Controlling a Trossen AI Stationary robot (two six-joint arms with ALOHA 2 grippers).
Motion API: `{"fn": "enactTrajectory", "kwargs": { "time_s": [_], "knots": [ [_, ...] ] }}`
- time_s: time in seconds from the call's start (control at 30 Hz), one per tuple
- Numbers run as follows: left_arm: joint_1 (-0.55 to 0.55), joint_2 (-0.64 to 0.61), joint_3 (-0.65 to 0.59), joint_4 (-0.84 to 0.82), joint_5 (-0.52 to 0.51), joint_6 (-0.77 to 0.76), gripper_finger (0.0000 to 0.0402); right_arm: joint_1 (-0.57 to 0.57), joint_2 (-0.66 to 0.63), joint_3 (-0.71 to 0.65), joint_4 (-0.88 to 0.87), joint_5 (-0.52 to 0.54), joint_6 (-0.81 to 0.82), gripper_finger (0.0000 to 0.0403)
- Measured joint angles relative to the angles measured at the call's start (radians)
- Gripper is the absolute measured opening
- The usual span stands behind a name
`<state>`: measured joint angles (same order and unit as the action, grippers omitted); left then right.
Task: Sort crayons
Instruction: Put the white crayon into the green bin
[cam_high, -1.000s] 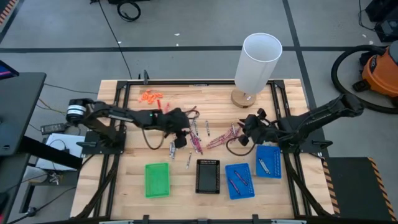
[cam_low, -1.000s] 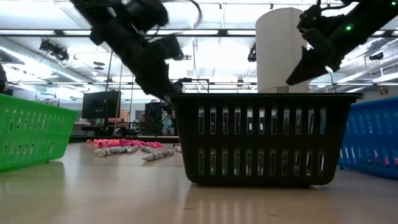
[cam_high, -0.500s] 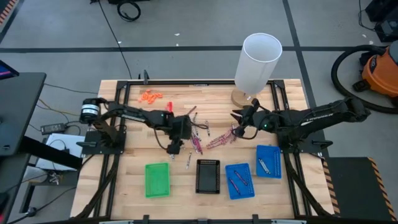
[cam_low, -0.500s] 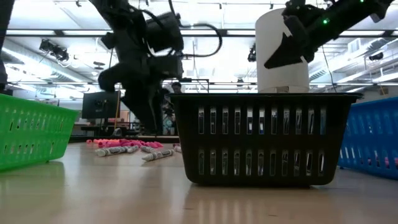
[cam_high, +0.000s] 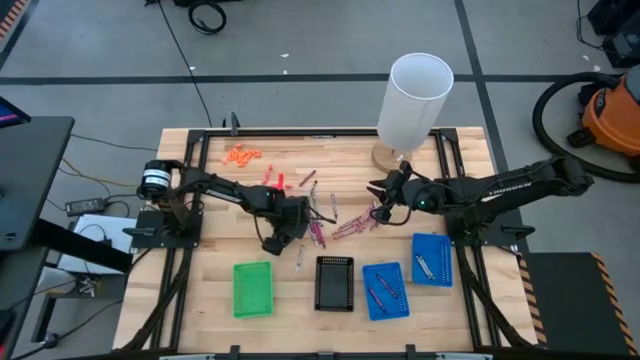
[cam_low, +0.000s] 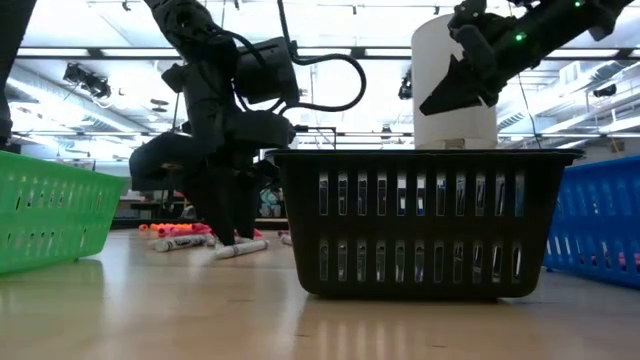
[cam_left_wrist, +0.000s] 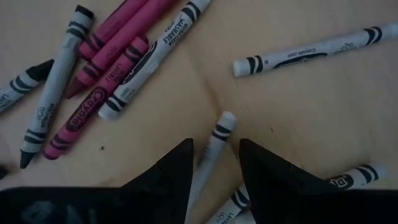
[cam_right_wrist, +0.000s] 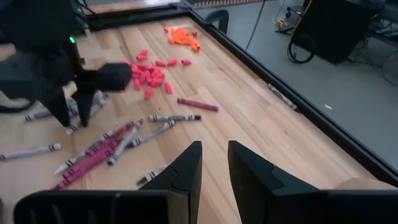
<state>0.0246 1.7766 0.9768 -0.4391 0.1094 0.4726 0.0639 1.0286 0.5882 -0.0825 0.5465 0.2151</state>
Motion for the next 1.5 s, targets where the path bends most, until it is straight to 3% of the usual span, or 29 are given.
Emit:
{"fn": "enactTrajectory", "kwargs": {
  "time_s": [0.43, 0.77, 0.9, 1.1, 1.2, 1.3, 1.5],
  "knots": [
    [0.000, 0.007, 0.000, -0.003, -0.003, 0.073, 0.0135, 0.000, -0.001, -0.001, 0.000, 0.000, 0.000, 0.0087],
    [0.000, 0.008, -0.002, -0.006, -0.006, 0.094, 0.0020, -0.001, -0.001, -0.001, 0.000, 0.000, 0.000, 0.0087],
    [0.000, 0.008, -0.002, -0.006, -0.014, 0.100, 0.0010, -0.001, -0.001, -0.001, 0.000, 0.000, 0.000, 0.0087],
    [-0.023, -0.019, -0.006, -0.005, -0.087, 0.099, 0.0011, -0.001, -0.001, -0.001, -0.002, 0.000, 0.000, 0.0087],
    [-0.049, -0.063, -0.011, -0.029, -0.171, 0.092, 0.0011, -0.001, -0.001, -0.001, -0.002, 0.000, 0.000, 0.0087],
    [-0.098, -0.131, -0.002, -0.054, -0.274, 0.048, 0.0011, -0.001, -0.001, -0.001, -0.001, 0.002, -0.001, 0.0087],
    [-0.218, -0.277, -0.002, -0.071, -0.250, -0.192, 0.0011, -0.025, -0.001, -0.001, 0.031, 0.008, -0.041, 0.0087]
  ]
}}
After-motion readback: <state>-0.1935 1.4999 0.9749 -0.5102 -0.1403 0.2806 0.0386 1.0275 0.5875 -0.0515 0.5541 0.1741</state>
